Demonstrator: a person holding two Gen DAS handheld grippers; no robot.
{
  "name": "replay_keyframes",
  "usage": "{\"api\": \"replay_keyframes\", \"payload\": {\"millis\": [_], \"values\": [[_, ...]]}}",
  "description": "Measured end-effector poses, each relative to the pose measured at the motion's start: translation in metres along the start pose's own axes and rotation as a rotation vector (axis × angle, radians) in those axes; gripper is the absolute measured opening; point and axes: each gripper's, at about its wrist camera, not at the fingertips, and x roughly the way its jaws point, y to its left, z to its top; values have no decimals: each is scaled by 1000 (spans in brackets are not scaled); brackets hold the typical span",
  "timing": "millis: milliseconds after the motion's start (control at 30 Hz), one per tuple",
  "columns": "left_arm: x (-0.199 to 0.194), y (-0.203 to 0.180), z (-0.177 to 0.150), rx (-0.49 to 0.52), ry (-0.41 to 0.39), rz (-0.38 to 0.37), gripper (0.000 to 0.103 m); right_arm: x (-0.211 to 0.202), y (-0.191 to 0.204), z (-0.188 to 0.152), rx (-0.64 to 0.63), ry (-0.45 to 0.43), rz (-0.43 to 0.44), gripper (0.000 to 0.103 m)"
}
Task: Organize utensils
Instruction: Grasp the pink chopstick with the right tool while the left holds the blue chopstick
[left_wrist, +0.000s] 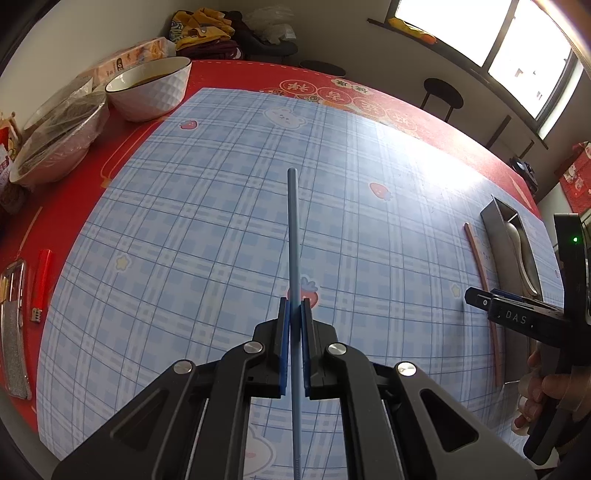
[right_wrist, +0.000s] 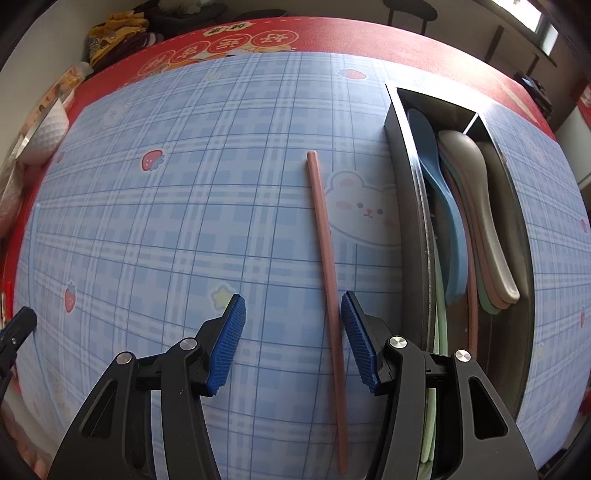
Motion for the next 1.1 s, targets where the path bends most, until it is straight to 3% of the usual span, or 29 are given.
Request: {"api": "replay_keyframes", "payload": {"millis": [267, 500, 600, 733, 833, 1100], "values": [[2, 0, 1, -3, 3, -16, 6, -7, -13, -11, 28, 8, 34, 52], [3, -1, -1, -13, 7, -25, 6, -18, -21, -23, 50, 18, 119, 40], [2, -3, -1, -11, 6, -27, 6, -22, -25, -30, 49, 17, 110, 39], [2, -6, -2, -5, 8, -29, 6, -21, -26, -33, 31, 24, 85, 22], [2, -8, -3, -1, 11, -32, 6, -18, -26, -29, 24, 18, 76, 16], [0, -10, -7, 7, 15, -38, 6, -11, -14, -14, -34, -34, 32, 14]]}}
